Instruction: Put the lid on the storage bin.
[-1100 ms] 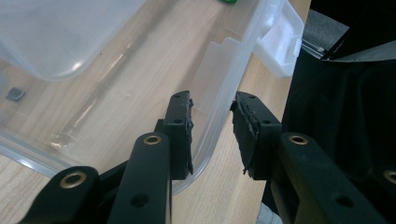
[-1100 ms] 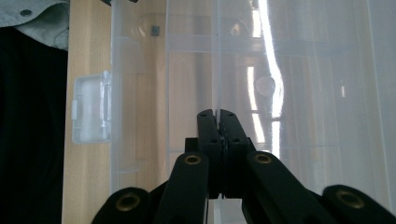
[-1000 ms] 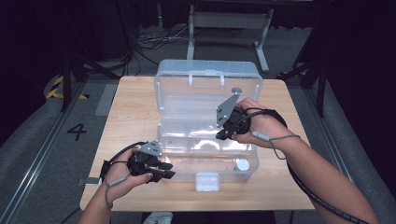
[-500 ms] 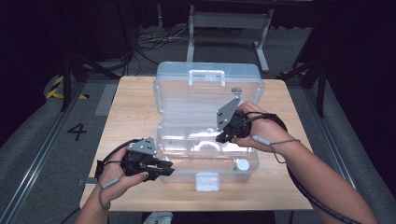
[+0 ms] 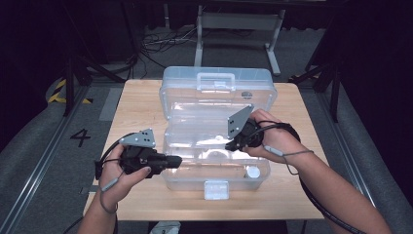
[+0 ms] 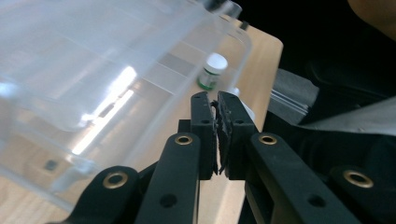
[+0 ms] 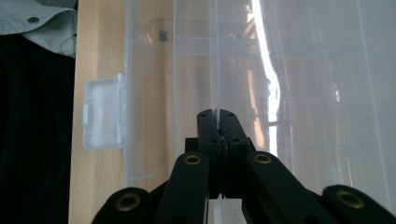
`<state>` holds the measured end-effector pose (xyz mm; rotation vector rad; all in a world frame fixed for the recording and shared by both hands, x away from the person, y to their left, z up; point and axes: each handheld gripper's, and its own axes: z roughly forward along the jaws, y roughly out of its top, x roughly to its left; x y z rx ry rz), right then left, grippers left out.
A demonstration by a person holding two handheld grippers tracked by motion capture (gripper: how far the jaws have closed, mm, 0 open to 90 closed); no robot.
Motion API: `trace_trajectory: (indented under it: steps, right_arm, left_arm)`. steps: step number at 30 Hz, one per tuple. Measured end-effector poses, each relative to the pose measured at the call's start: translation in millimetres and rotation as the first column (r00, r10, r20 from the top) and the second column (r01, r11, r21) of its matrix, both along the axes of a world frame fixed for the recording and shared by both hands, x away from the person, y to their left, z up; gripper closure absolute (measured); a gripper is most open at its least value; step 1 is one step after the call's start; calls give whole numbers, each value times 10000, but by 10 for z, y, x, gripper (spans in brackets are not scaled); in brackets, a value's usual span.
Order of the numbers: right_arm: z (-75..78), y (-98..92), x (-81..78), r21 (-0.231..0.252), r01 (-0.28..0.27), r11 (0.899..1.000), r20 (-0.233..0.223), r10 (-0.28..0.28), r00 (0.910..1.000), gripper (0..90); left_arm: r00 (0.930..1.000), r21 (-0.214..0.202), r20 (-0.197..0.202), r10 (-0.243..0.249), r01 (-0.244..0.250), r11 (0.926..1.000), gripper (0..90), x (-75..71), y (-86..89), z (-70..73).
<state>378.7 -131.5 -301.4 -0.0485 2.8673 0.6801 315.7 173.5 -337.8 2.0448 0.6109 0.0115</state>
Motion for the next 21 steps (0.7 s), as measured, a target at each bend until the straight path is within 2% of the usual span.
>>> trace_trajectory:
  steps: [4,6,9,12,21]
  right_arm:
    - [-10,3,-13,-6,-45,10000,1,45,10000,897]
    - [-17,6,-26,-8,-34,10000,35,34,10000,897]
    - [-26,7,-46,-30,-23,10000,76,23,10000,897]
    - [-40,6,-62,2,-44,10000,97,44,9999,896]
    - [-63,-9,-93,111,6,9999,163,-8,9999,892]
  left_arm:
    - [9988,-249,89,475,-473,9986,872,24,55,61]
    - [9979,-74,308,574,-572,9983,856,25,37,81]
    - [9974,49,398,601,-604,9982,854,40,-21,90]
    - [9965,-52,411,727,-725,9974,855,66,-61,99]
    - [9883,-151,493,1446,-1440,9895,862,139,-84,129]
